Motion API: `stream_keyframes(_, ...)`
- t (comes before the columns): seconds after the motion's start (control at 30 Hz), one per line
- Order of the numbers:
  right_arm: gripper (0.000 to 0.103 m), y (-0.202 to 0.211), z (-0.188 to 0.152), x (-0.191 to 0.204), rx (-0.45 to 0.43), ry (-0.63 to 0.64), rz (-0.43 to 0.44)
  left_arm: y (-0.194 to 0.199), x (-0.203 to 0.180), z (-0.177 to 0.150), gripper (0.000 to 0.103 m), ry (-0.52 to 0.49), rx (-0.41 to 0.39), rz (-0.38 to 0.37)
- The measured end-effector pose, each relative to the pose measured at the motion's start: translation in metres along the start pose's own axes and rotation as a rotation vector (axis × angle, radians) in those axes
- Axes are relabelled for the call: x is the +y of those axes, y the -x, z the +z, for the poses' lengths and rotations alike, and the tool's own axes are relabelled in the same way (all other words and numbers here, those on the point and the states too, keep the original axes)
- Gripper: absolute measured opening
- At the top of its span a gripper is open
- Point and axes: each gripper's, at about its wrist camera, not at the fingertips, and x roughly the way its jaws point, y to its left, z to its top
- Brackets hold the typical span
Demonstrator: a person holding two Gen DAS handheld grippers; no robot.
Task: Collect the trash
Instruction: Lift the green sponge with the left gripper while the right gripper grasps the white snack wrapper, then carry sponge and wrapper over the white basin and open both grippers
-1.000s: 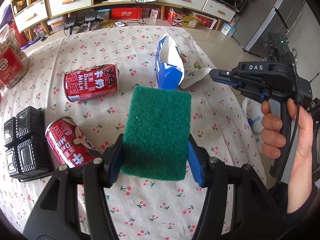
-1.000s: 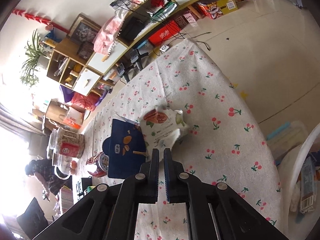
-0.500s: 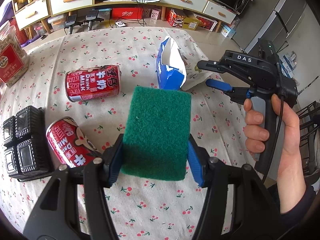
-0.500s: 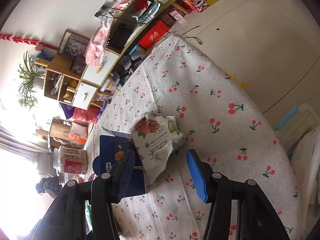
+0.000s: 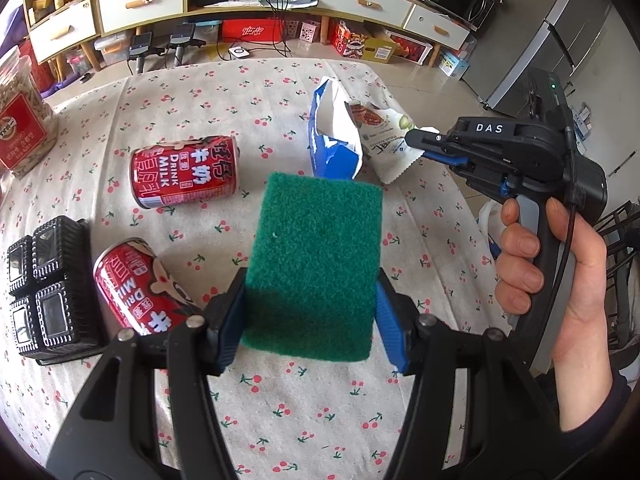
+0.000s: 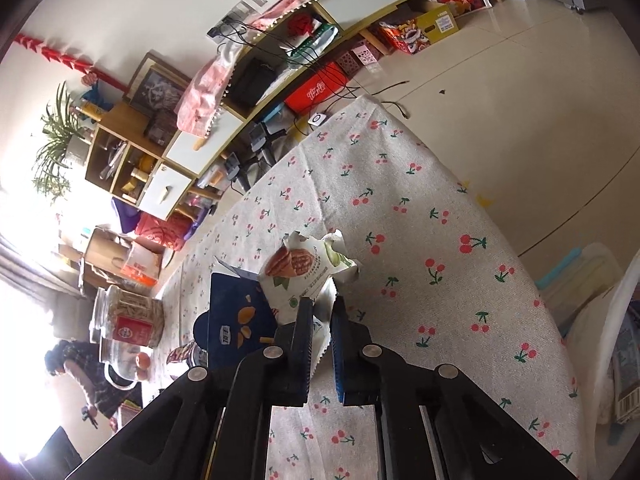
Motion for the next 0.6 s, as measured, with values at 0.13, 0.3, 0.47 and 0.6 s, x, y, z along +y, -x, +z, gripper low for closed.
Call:
stream_keyframes(0.13,0.009,0.009,-0.003,0.004,-0.001,0.016,-0.018,0.003,-0.003,0.000,0.060,-0.005,-0.009,-0.001)
stream_keyframes(0.3,0.009,0.029,-0.003,0.002,-0.013,0.014,-0.045,0.006,-0.009,-0.002,0.060,-0.010,-0.017,-0.010)
stream_keyframes(0.47,0.009,0.060,-0.003,-0.013,-0.028,-0.012,-0.108,0.004,-0.027,-0.007,0.060,-0.011,-0.010,-0.050)
stream_keyframes(0.6,0.009,0.099,-0.006,-0.033,-0.045,-0.049,-0.167,0.005,-0.047,-0.013,0.060,-0.031,-0.011,-0.080)
